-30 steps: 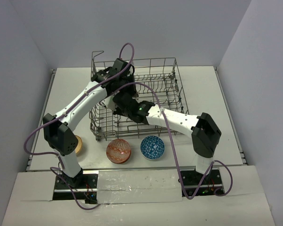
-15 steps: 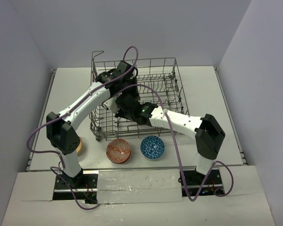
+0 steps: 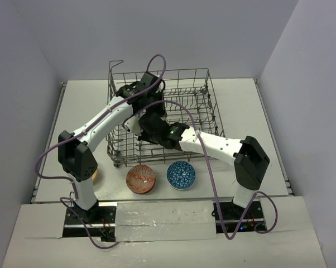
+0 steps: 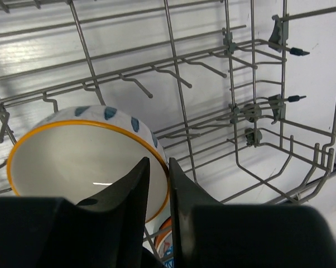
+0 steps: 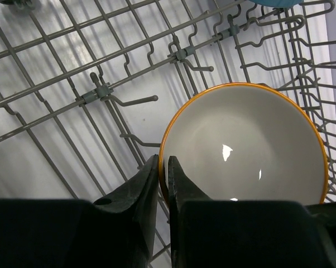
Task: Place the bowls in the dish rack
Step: Pass from the left arm to the right
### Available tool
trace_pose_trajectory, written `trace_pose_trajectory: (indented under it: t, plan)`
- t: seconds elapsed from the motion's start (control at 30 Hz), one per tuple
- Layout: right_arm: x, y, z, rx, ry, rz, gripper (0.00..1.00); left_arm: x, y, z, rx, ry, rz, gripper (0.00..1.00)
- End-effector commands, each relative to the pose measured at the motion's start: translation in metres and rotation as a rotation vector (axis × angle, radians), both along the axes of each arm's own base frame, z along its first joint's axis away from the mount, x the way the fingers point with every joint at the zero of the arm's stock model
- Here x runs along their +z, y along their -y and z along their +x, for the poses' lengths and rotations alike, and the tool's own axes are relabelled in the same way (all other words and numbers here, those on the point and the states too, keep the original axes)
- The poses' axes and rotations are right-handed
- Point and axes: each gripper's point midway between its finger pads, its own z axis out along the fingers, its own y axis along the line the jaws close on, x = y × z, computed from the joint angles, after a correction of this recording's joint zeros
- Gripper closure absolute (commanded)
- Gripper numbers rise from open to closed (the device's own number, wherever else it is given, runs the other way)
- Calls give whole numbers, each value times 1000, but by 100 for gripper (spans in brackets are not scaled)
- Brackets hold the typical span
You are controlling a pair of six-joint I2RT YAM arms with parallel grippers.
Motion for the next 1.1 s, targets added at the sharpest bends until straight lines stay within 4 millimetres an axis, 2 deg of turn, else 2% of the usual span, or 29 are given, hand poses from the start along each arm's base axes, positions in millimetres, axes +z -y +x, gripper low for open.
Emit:
trace_pose_trajectory:
  t: [0.0, 0.5, 1.07]
  plan:
    - [53, 13, 10, -108, 64, 138, 100, 5, -25, 29, 74, 95, 91, 75]
    - [52, 13, 9, -105, 62, 139, 100, -11, -41, 43, 128, 100, 183, 73]
    - [55, 16, 4, -103, 56, 158, 100, -19, -74, 66, 278, 113, 279, 68]
